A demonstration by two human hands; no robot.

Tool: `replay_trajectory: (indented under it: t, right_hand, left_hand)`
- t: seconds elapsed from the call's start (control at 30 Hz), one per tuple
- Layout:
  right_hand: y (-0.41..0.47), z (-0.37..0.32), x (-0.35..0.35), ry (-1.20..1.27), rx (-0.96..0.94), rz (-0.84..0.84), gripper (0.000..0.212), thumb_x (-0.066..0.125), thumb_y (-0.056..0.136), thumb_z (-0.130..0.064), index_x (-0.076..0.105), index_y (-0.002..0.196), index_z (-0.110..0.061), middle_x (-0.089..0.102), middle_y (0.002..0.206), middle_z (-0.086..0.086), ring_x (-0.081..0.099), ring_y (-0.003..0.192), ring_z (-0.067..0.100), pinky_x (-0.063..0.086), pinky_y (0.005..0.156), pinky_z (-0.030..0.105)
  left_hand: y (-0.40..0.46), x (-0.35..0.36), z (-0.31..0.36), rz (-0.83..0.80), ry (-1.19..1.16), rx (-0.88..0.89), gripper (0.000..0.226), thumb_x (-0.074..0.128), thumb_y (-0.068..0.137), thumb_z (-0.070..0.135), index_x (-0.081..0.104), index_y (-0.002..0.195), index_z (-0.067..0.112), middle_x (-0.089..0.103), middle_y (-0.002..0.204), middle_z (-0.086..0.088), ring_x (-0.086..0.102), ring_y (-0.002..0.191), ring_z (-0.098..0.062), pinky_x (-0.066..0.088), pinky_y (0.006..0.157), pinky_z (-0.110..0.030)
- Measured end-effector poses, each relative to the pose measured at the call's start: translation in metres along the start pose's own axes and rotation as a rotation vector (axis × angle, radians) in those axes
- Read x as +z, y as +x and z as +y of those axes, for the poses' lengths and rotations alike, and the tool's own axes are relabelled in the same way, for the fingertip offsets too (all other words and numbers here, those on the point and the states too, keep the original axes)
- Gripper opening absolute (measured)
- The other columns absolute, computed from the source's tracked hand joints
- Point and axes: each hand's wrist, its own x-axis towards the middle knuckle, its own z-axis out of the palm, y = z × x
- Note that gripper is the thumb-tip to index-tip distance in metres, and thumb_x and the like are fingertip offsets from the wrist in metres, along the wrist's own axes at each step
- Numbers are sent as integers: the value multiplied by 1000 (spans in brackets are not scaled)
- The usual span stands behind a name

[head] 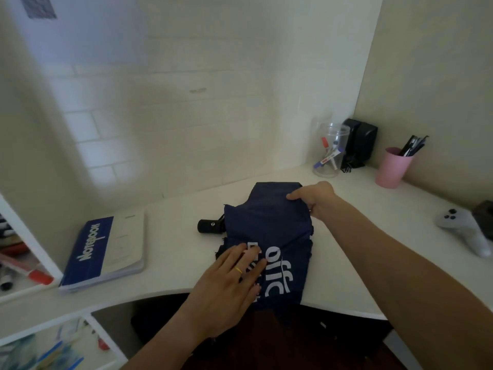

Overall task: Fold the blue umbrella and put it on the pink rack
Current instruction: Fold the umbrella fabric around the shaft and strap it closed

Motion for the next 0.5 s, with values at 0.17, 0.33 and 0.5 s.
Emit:
replay_trajectory:
  t: [0.17,0.33,0.5]
  right_hand:
    - [-39,-8,-13,96,-156,-80,33,84,76,-3,69,105,-2,72,94,6,67,74,17,49,40,17]
    - [-88,-4,-25,26,-491,-63,19,83,78,-10,77,95,-8,78,93,9,73,80,15,62,63,24]
    - [-140,31,-33,-91,-654,-157,8,83,79,-10,77,84,-10,73,75,4,63,62,2,51,56,14]
  left_hand:
    - [3,-8,1,11,-48,86,52,35,107,40,37,155,21,50,152,-6,47,138,-21,27,121,-35]
    - [3,-7,6,-15,-34,117,52,45,101,35,36,152,36,51,149,-9,49,135,-24,39,116,-39]
    - [3,-6,12,23,-20,101,52,47,100,34,39,151,30,48,146,-9,48,132,-26,44,109,-40]
